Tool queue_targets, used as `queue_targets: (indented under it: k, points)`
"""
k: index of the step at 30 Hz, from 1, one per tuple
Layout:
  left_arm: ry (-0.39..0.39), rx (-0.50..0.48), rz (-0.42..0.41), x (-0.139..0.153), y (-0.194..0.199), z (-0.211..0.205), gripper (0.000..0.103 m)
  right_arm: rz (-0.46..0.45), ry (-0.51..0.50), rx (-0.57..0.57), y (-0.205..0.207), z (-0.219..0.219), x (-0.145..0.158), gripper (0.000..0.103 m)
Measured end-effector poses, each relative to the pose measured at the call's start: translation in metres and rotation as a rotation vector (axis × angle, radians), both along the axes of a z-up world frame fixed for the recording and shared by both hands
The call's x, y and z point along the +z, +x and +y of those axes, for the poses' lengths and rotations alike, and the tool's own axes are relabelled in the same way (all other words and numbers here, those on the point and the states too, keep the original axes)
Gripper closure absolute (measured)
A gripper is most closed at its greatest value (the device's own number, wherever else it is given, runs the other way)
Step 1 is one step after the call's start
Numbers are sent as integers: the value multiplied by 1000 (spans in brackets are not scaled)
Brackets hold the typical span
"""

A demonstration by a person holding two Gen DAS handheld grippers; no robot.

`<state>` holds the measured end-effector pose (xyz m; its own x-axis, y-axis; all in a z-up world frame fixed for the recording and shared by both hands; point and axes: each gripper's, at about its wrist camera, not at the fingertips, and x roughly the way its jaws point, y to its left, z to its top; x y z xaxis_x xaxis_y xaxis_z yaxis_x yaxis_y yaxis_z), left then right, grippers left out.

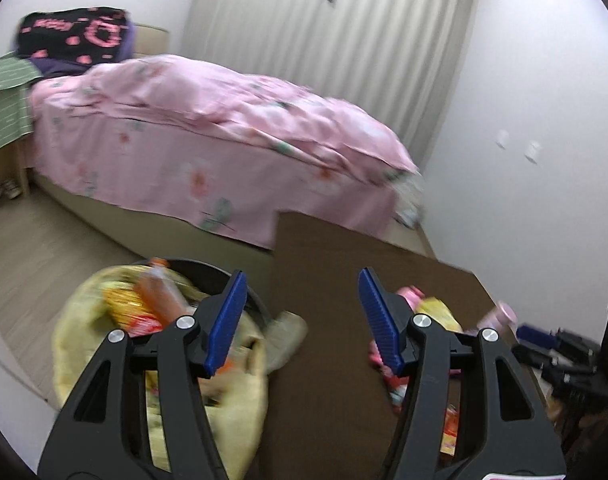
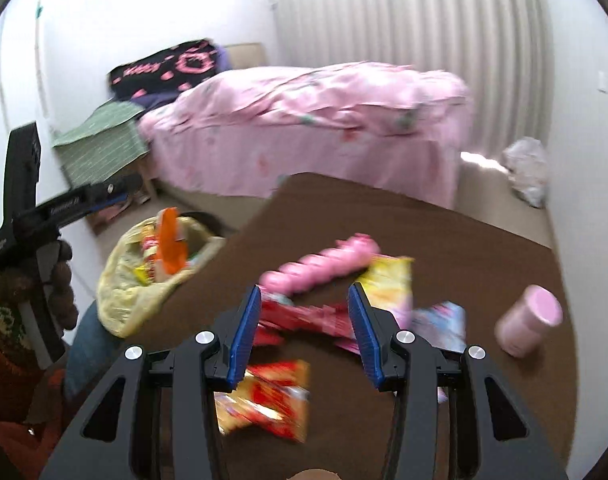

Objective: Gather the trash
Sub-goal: 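Move both tools back to the wrappers on the table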

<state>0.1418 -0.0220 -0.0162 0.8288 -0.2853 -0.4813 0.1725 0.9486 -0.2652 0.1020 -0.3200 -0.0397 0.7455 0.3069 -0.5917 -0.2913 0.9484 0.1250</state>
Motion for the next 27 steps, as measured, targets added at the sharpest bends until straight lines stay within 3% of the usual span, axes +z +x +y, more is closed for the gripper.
queue_targets:
  k: [5, 7, 10, 13, 16, 19, 27]
  points:
    - [46, -195, 30, -13, 1, -54, 48, -33, 1, -143, -22, -51, -6, 60]
    - [69, -314, 68, -23, 2, -76, 48, -30, 22, -189, -29, -70, -11, 56]
    - [94, -422, 127, -36, 0, -103, 48, -8, 67, -226, -36, -91, -23, 52]
    - [123, -504, 158, -50, -9, -124, 48, 26, 48, -238, -41, -97, -34, 51]
    - [171, -553, 188, -65, -18, -139, 48, 78, -16, -225, -44, -96, -50, 51]
    - [161, -597, 239, -76, -26, -145, 48, 90, -48, -228, -47, -96, -61, 51]
    - [180, -650, 250, -80, -48, -146, 48, 216, 17, -274, -20, -109, -102, 51]
